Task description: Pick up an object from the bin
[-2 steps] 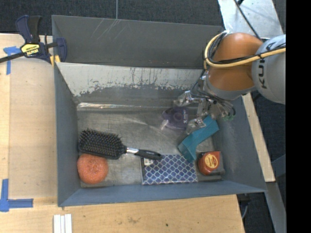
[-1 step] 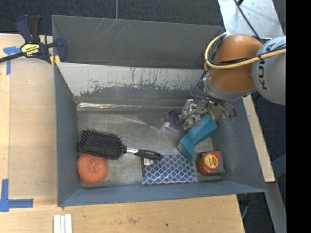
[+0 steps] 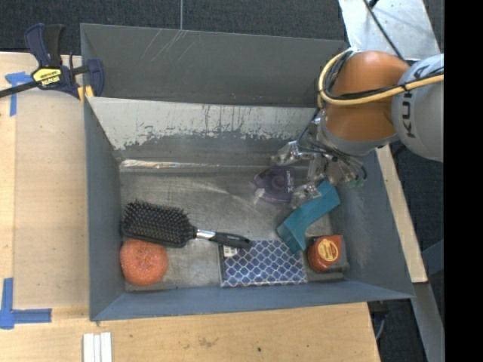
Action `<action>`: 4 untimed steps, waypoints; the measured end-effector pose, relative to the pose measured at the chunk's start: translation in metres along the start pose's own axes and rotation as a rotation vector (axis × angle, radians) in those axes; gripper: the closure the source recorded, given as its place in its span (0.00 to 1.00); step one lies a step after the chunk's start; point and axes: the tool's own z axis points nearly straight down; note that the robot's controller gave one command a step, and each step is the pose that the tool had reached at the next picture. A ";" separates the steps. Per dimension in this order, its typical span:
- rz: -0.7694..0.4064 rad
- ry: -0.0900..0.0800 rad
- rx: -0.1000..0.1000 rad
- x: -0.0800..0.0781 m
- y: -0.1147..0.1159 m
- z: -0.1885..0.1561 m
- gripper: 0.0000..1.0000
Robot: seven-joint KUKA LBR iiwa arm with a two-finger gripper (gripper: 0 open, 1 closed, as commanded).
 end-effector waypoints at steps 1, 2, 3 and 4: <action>-0.001 0.011 -0.002 0.003 0.000 0.003 1.00; -0.001 0.007 -0.002 0.002 0.001 0.002 0.00; -0.001 0.008 -0.002 0.002 0.001 0.002 0.00; 0.253 -0.037 0.009 -0.001 0.014 0.025 1.00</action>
Offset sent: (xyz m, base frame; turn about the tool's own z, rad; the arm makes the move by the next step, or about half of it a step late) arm 0.0000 0.0000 0.0000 0.0000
